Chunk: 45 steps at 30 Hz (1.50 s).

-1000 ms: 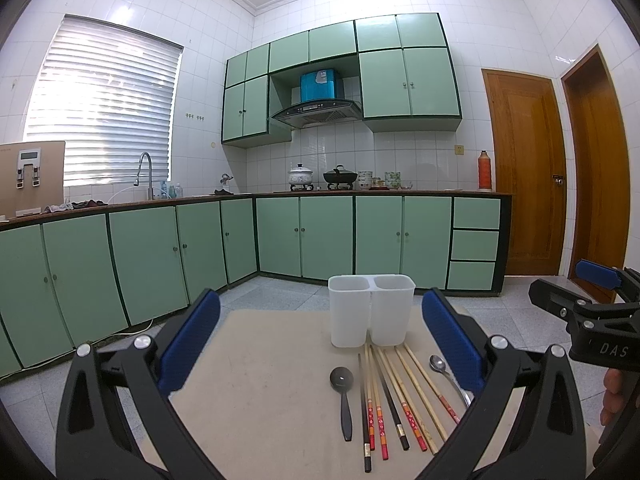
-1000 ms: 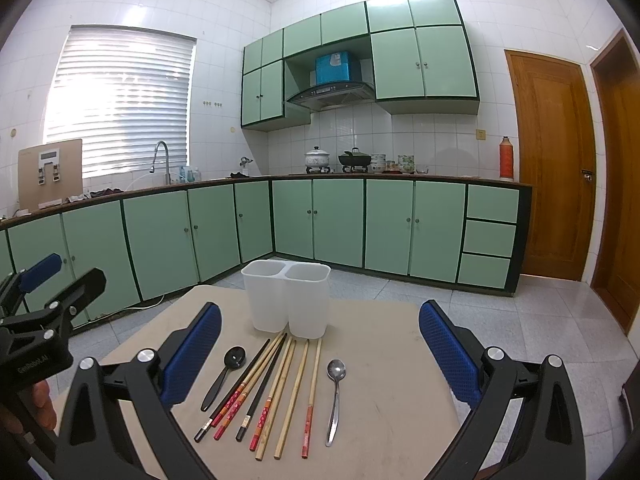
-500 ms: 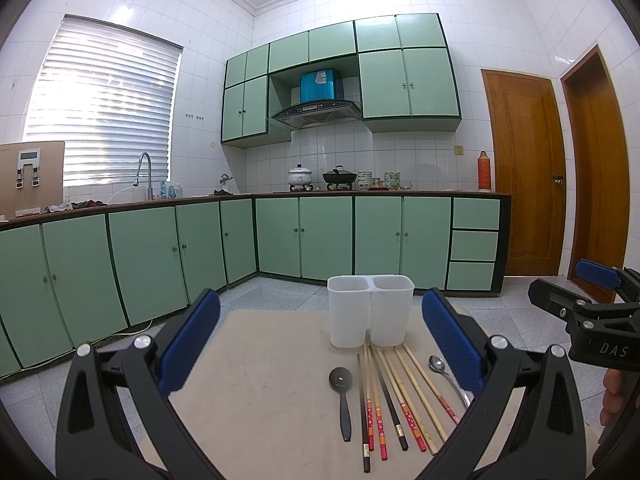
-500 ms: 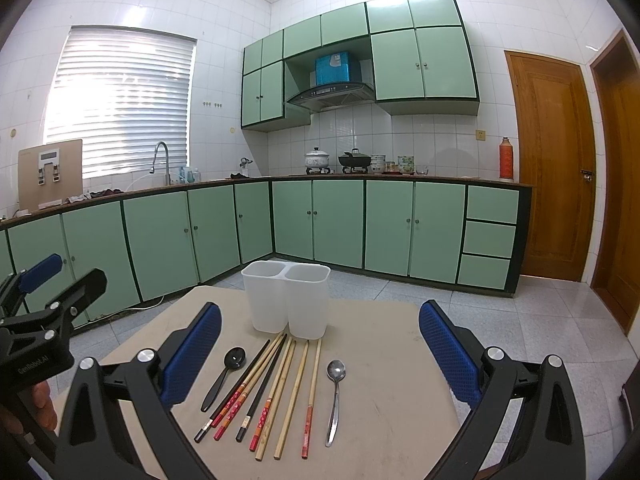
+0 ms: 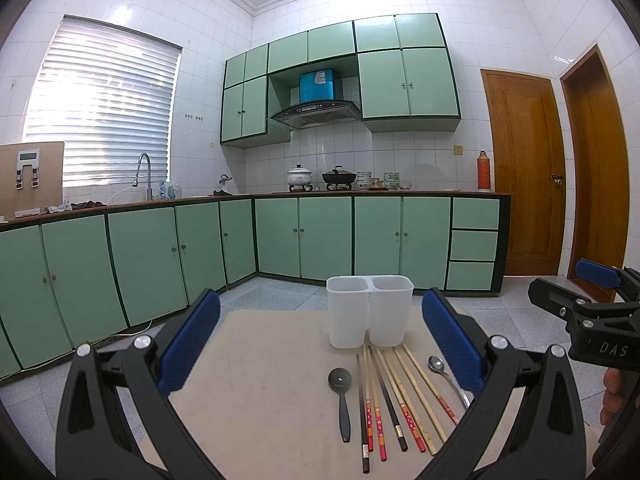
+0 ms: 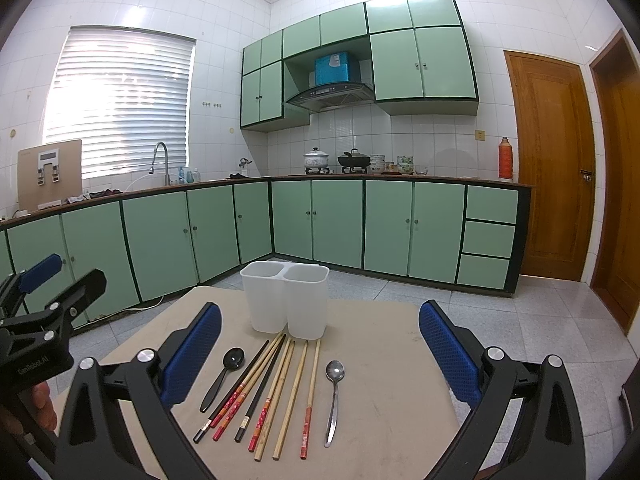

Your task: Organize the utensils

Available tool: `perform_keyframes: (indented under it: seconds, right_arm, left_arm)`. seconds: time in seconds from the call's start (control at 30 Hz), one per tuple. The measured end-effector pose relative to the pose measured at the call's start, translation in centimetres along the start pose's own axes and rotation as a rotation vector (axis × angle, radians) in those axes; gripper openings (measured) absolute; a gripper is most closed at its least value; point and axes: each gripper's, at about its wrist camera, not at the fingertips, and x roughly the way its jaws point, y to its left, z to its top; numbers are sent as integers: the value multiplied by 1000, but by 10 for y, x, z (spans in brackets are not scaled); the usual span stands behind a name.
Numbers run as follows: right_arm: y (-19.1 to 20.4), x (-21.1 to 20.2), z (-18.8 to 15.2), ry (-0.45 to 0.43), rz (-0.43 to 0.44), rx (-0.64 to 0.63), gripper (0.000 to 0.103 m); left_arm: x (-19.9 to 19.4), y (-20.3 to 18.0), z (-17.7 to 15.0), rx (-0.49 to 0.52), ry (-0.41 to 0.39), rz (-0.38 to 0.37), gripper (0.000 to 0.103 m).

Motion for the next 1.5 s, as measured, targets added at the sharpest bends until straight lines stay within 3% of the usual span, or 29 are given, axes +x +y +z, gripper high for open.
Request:
perform_keyframes:
  seconds: [1.17, 1.5]
  right_arm:
    - [-9, 10, -1, 23, -13, -3, 97]
    - [-20, 69, -10, 172, -46, 7, 97]
  left_arm:
    - [7, -4, 4, -2, 21, 4, 98]
    - [61, 7, -9, 1, 145, 19, 98]
